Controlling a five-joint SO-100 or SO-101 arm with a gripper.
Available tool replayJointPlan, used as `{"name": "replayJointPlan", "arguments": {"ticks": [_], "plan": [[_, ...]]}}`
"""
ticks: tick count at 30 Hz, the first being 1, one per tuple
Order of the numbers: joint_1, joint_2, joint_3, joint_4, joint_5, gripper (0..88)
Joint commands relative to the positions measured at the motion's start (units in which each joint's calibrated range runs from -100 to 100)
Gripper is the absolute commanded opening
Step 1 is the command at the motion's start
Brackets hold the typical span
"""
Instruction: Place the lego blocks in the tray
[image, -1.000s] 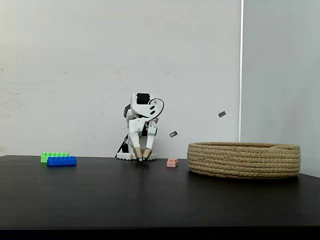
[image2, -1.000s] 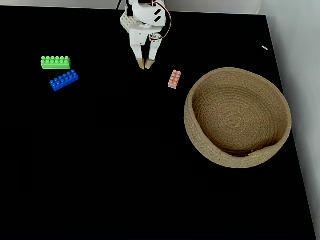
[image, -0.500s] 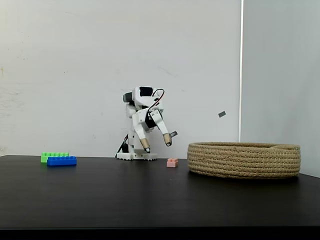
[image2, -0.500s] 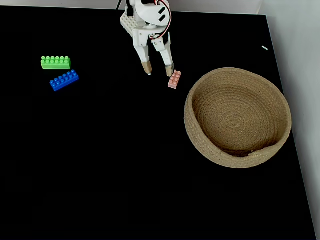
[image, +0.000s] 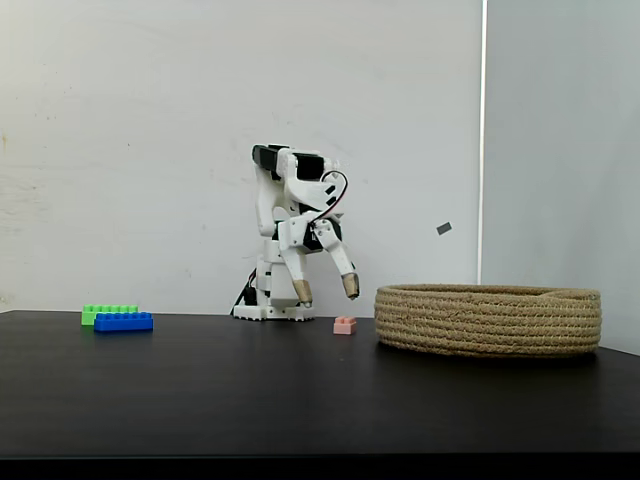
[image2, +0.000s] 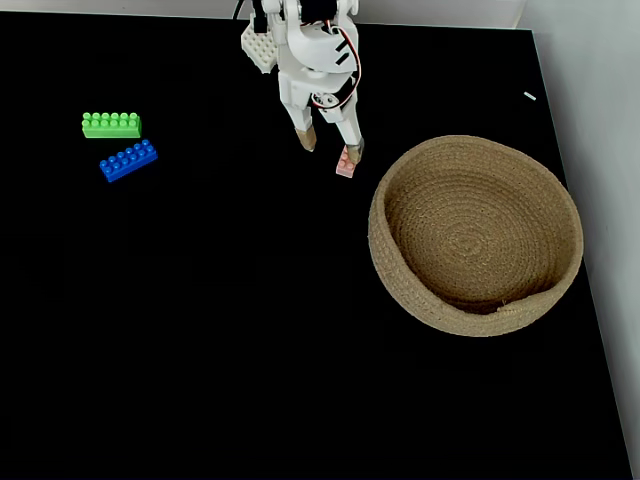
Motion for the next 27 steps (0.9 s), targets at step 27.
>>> {"name": "replayJointPlan", "arguments": {"ticks": [27], "plan": [[-7.3, 17.6, -12.8, 4.1, -4.2, 23.9]]}}
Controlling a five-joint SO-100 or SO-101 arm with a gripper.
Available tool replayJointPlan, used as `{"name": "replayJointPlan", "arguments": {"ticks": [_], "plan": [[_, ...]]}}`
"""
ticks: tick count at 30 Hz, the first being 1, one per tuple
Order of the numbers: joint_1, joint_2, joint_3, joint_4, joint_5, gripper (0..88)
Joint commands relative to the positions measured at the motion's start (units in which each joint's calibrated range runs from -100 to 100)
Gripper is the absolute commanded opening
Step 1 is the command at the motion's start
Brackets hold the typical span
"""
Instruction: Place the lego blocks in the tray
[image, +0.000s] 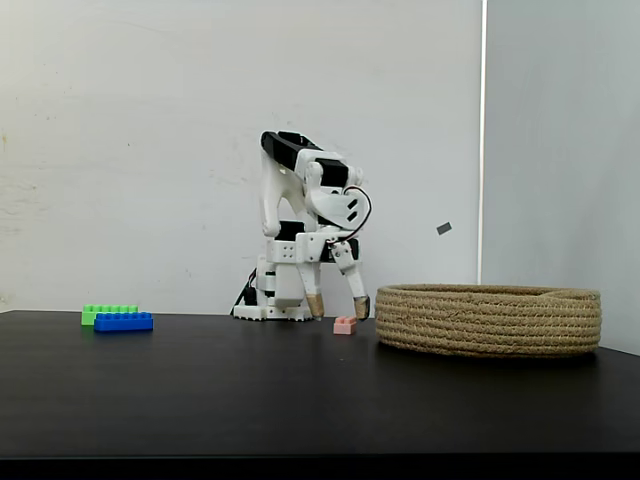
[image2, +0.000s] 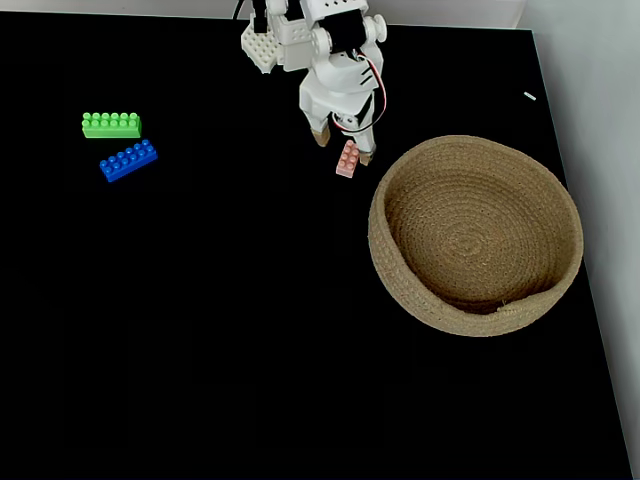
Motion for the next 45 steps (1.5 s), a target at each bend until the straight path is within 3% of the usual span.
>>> {"name": "replayJointPlan", "arguments": {"ticks": [1, 13, 17, 25, 33, 45], "plan": [[-0.7, 0.2, -3.9, -0.7, -0.2, 23.2], [-1.5, 3.2, -4.1, -2.0, -1.0, 13.6], [-1.5, 4.3, -3.9, -3.1, -1.3, 0.1], [1.0, 0.0, -9.1, 1.1, -0.1, 0.0], [4.0, -9.4, -23.4, 5.1, 5.7, 0.0], [-5.9, 6.7, -44.3, -7.4, 6.0, 0.0]]}}
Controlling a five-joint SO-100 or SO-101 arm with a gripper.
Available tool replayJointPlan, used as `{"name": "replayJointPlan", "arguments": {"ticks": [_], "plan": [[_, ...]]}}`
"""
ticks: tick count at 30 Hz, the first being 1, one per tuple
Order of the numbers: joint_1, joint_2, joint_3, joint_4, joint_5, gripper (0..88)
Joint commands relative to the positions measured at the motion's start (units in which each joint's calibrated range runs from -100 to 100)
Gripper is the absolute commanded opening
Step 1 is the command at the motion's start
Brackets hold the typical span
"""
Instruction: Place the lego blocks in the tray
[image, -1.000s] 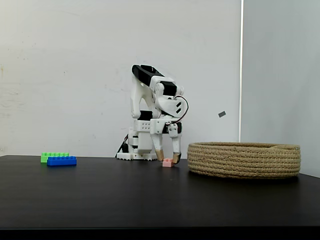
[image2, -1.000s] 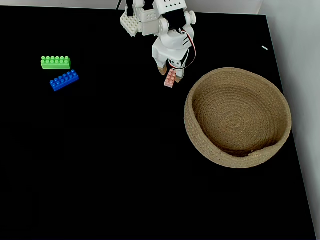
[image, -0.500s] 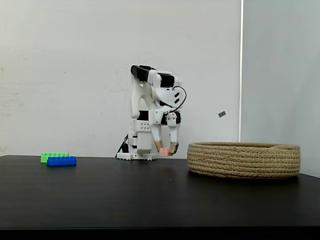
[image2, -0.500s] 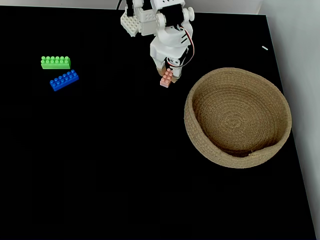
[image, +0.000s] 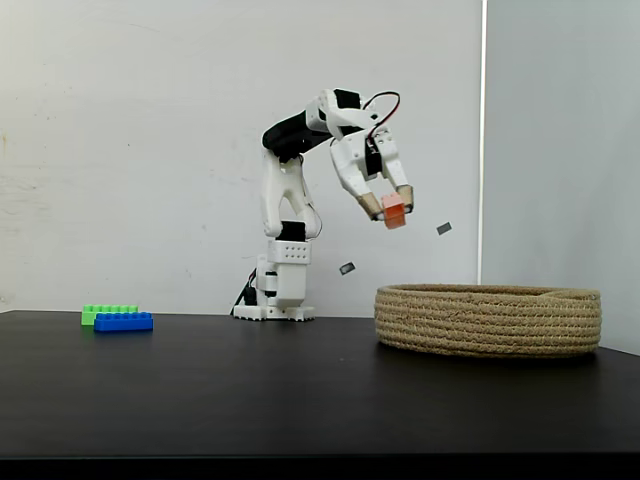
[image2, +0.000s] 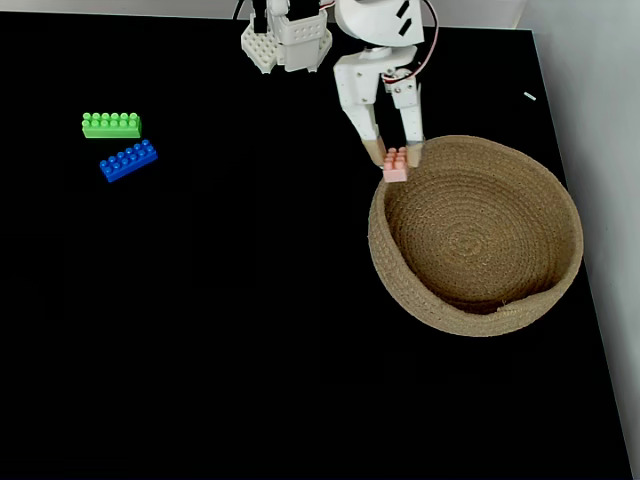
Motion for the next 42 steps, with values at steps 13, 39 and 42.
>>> {"name": "replayJointPlan", "arguments": {"ticks": [13, 39, 42], "plan": [[-5.9, 12.5, -10.2, -3.3, -2.7, 37.7], [53.8, 10.0, -4.7, 7.0, 8.3, 34.6], [58.2, 12.6, -4.4, 6.8, 10.3, 34.6]]}}
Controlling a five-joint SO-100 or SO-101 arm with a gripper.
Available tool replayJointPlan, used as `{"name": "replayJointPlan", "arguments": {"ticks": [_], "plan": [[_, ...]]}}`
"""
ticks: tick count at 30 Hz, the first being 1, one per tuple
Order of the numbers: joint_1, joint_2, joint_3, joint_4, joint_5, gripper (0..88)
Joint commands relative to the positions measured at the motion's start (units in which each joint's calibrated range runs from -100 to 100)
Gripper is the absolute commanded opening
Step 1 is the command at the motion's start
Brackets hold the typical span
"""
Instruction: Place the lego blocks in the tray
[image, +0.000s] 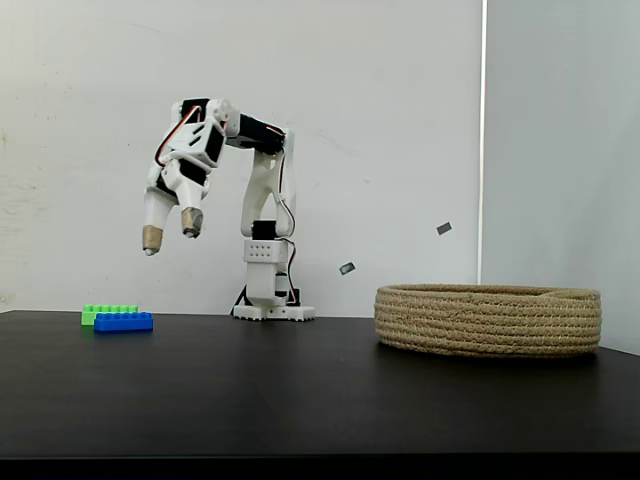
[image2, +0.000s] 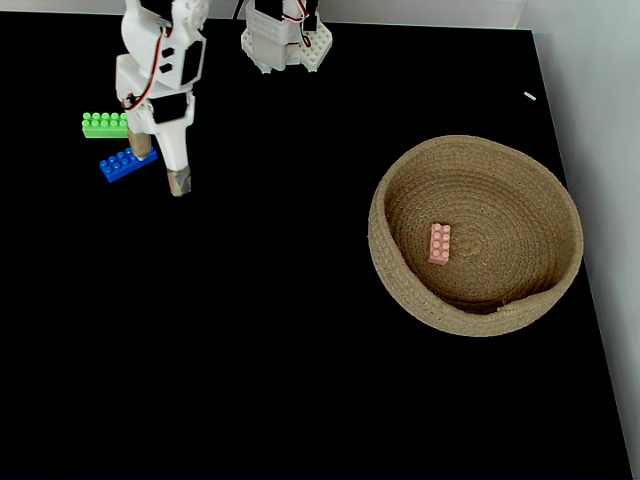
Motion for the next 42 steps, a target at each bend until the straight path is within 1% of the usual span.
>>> {"name": "replayJointPlan", "arguments": {"ticks": [1, 6, 12, 19, 30, 37, 41, 42], "plan": [[6.7, 1.4, -0.8, -0.4, 2.7, 34.5], [11.8, 4.5, 1.6, -2.4, 5.7, 34.6], [13.5, 5.1, 6.6, -5.7, 8.2, 34.8], [13.4, 5.3, 11.1, -9.2, 8.8, 34.4], [13.7, 8.1, 11.9, -10.5, 9.5, 32.6], [14.8, 10.2, 13.8, -14.0, 10.3, 32.0], [15.0, 11.2, 14.9, -15.8, 10.2, 27.6], [15.0, 11.5, 14.9, -15.9, 10.2, 25.3]]}}
